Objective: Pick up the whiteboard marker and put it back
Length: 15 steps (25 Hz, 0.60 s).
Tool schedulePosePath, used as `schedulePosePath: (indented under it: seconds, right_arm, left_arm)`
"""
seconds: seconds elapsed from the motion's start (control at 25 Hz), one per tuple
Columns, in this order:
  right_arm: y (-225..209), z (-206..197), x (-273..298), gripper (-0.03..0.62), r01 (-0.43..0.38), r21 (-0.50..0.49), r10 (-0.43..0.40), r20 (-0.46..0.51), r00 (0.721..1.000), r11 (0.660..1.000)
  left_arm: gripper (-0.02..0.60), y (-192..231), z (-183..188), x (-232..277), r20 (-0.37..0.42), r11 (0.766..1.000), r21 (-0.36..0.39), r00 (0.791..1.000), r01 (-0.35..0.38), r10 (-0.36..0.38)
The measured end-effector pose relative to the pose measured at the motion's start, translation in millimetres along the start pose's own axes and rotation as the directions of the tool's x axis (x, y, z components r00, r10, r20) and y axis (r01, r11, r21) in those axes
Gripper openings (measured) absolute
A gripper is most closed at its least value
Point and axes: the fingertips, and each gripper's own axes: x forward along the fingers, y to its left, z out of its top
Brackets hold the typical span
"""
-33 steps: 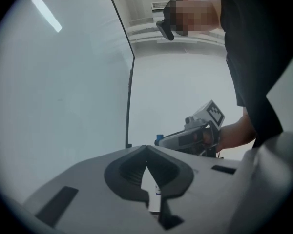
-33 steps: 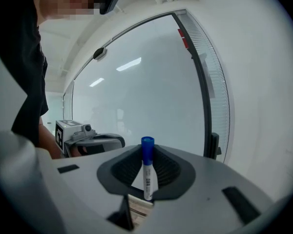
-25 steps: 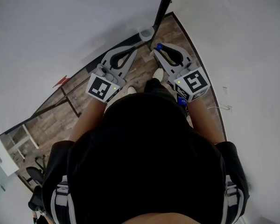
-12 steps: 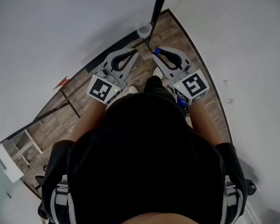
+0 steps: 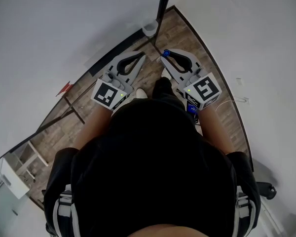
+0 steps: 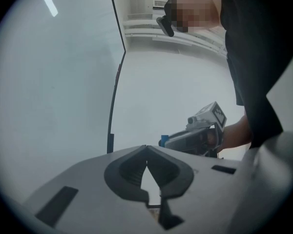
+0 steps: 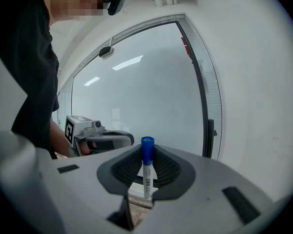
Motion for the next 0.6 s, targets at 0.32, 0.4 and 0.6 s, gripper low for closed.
schedulePosePath:
  seconds: [0.32, 0.4, 0.6]
  right_arm:
    - [5, -8, -3, 0.064, 0.024, -0.007, -0.024, -0.014, 1.0, 1.0]
    - [5, -11, -2, 0.064, 0.023, -0.001, -0.023, -0.012, 1.0, 1.0]
    - [4, -15, -1, 0.064, 0.015, 0.005, -0.015, -0.011, 1.0, 1.0]
  left_arm:
    - [0.005, -10, -5, 6, -0.005, 0.999, -0.016, 0.999, 0.038, -0.038]
    - [0.005, -10, -7, 6, -0.007, 0.999, -0.019, 0.999, 0.039, -0.039]
    - [0.005, -7, -14, 6, -0.038, 1.0, -0.022, 0.999, 0.022, -0.023]
